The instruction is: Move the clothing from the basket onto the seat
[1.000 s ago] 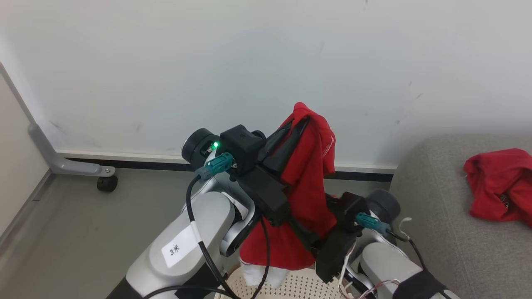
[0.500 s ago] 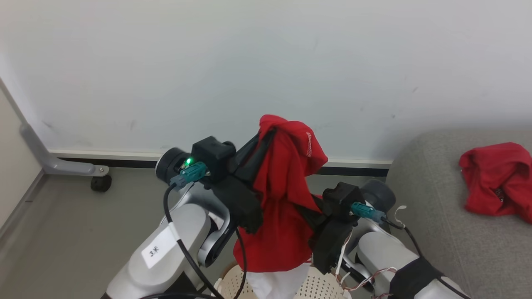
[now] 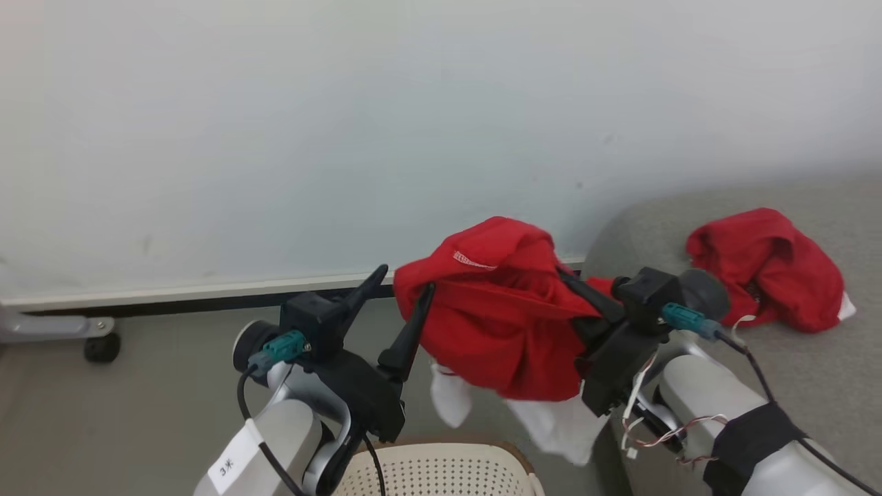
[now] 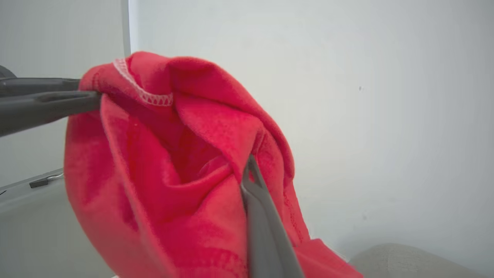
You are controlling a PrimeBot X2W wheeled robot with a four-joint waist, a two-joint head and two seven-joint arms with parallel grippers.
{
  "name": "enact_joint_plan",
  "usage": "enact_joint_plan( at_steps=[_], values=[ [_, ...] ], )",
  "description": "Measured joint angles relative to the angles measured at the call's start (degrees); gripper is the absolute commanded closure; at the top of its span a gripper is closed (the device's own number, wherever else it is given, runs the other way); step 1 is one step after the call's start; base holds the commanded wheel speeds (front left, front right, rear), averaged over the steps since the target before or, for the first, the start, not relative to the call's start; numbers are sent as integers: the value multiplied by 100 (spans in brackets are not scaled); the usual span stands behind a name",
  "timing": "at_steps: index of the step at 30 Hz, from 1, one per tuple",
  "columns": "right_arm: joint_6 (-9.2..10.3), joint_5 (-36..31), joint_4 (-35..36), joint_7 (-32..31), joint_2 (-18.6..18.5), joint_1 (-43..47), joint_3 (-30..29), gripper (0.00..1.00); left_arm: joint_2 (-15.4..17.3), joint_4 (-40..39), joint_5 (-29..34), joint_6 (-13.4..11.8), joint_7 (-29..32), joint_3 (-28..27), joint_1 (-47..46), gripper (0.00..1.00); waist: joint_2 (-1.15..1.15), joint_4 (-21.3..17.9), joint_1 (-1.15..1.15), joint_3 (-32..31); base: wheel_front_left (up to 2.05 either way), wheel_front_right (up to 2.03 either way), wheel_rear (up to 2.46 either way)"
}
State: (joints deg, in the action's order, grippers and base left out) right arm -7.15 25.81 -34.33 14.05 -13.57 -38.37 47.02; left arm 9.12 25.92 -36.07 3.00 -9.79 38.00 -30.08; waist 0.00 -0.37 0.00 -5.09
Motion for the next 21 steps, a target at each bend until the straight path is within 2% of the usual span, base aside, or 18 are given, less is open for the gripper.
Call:
enact_joint_plan(
  at_steps=[8,13,21],
  values=[
    [14,7,324,15,-526,47,-237,100,-54,-224,-16,55,-129,140,376,0,0,-568,0,-42,0,0,0],
    [123,7,632,15,-848,186,-370,100,-191,-419,-16,102,-187,301,558,0,0,-952,0,-48,0,0,0],
    [237,14,1035,-38,-1201,228,-556,100,-201,-683,-15,91,-248,354,812,0,0,-1578,0,-4,0,0,0]
  ],
)
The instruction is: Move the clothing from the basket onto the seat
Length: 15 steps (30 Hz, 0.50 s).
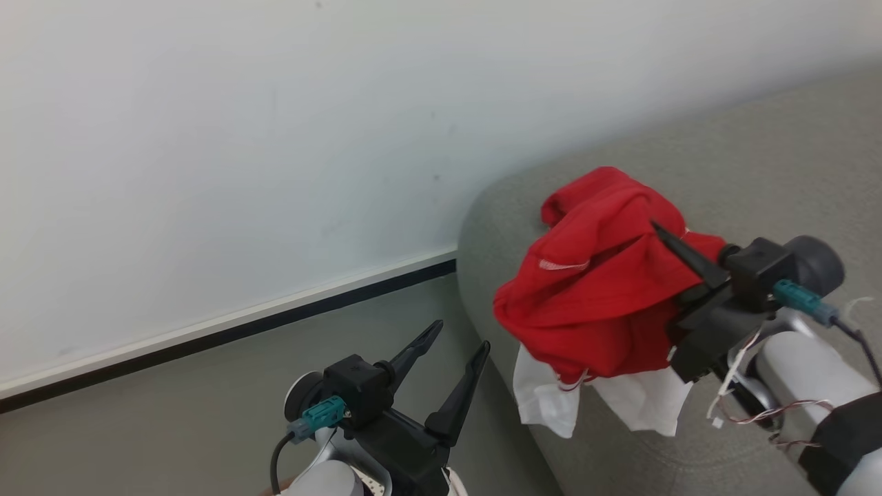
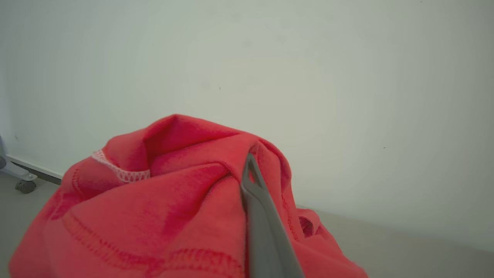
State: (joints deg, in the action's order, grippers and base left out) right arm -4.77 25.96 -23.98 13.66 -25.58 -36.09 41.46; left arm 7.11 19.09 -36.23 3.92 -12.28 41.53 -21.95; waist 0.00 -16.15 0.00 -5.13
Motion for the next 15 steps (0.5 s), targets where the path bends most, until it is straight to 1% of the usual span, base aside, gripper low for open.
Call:
enact_joint_plan(
  at_steps=[7,9,11,15],
  values=[
    [58,113,292,-60,-465,-28,-334,100,0,-71,59,-90,-1,49,20,0,0,-431,0,155,0,0,0],
    [57,194,302,-108,-541,-137,-436,100,-2,-91,80,-91,-1,94,20,0,0,-484,0,246,0,0,0],
    [57,245,311,-196,-625,-313,-539,100,-1,-127,142,-148,1,131,20,0,0,-511,0,351,0,0,0],
    [45,291,215,-313,-839,-826,-772,100,10,-271,211,-212,13,147,13,0,0,-515,0,599,0,0,0]
  ],
)
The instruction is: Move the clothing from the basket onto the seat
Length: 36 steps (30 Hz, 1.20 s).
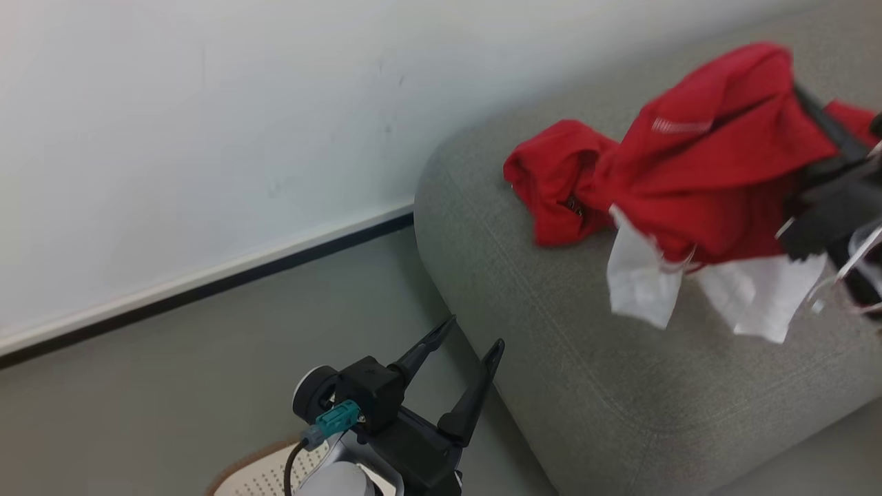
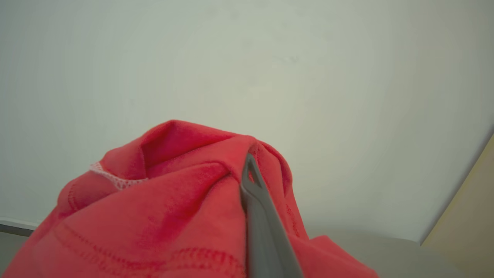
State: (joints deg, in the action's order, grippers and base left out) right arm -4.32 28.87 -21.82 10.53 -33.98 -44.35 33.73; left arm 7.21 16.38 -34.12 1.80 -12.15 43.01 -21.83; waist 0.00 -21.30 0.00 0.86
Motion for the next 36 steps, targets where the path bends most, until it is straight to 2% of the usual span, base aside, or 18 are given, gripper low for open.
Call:
enact_joint_plan(
  at_steps=[5,10,16,20,30,36],
  values=[
    [-25,119,-319,-187,-109,-689,-288,100,87,-183,160,-82,34,3,-45,0,0,83,-1,345,0,0,0],
    [-30,323,-1066,-349,-382,-1563,-719,100,169,-505,345,-144,105,26,-302,0,0,301,-1,767,0,0,0],
    [-56,315,-1796,-449,-639,-1954,-839,100,170,-792,591,-238,197,65,-617,0,0,633,-1,1174,0,0,0],
    [-44,227,-2017,-439,-703,-2180,-854,100,180,-949,688,-250,302,108,-806,0,-1,859,-1,1470,0,0,0],
    [118,190,-2503,-354,-448,-2262,-828,100,259,-1336,965,-281,457,140,-1232,0,-1,1260,-2,2216,0,0,0],
    [129,174,-2735,-238,-55,-2346,-690,100,376,-1508,1080,-285,559,133,-1451,0,-1,1370,-1,2745,0,0,0]
  ],
)
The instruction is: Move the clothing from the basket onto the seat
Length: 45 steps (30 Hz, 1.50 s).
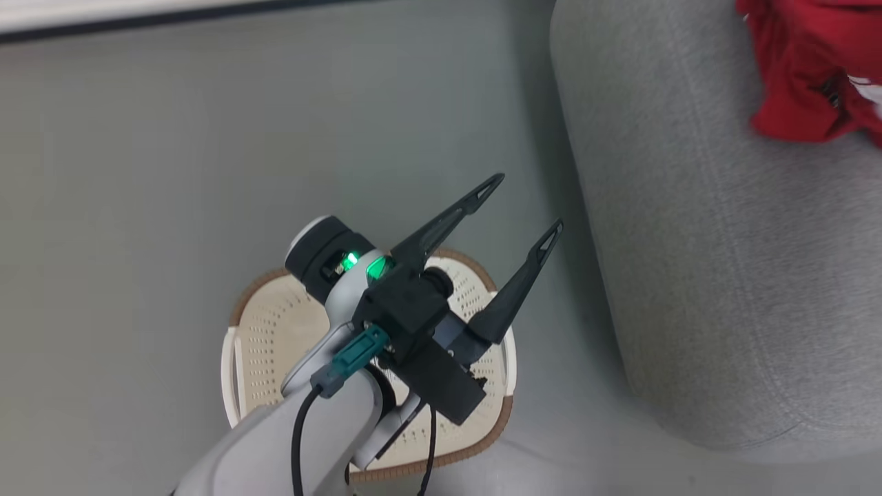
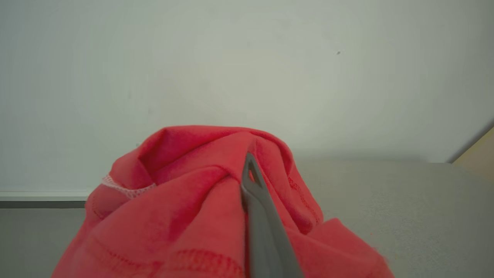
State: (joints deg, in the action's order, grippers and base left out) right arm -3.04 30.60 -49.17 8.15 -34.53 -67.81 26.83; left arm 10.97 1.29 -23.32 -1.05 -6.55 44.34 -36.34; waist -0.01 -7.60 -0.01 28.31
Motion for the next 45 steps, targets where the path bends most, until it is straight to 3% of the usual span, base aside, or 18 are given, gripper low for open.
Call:
enact_joint_plan(
  at_steps=[3,6,8,9,10,19,30,45],
  values=[
    [-3,0,-229,121,153,0,21,100,3,20,25,7,40,4,-129,0,0,0,0,238,0,0,0],
    [-40,0,-419,261,243,1,48,75,15,89,62,35,40,4,-194,0,0,-32,0,418,0,0,0],
    [-52,0,-521,316,319,1,69,46,29,153,125,55,40,8,-202,0,0,-84,0,484,0,0,0],
    [-57,0,-563,350,356,1,86,7,38,188,133,56,40,10,-202,0,0,-117,0,501,0,0,0],
    [-60,0,-593,367,393,2,91,0,52,219,135,56,37,12,-202,0,0,-151,0,509,0,0,0],
    [-257,18,-630,580,839,398,242,0,98,591,77,105,-163,-33,-91,0,1,-411,2,208,0,0,0],
    [-303,-99,-189,615,816,1054,348,0,-114,1218,-463,114,-456,-222,302,0,1,-569,2,-547,0,0,0],
    [-254,-96,824,638,1020,2434,364,0,-151,1885,-926,-78,-694,-828,1054,0,2,-174,3,-1674,0,0,0]
  ],
)
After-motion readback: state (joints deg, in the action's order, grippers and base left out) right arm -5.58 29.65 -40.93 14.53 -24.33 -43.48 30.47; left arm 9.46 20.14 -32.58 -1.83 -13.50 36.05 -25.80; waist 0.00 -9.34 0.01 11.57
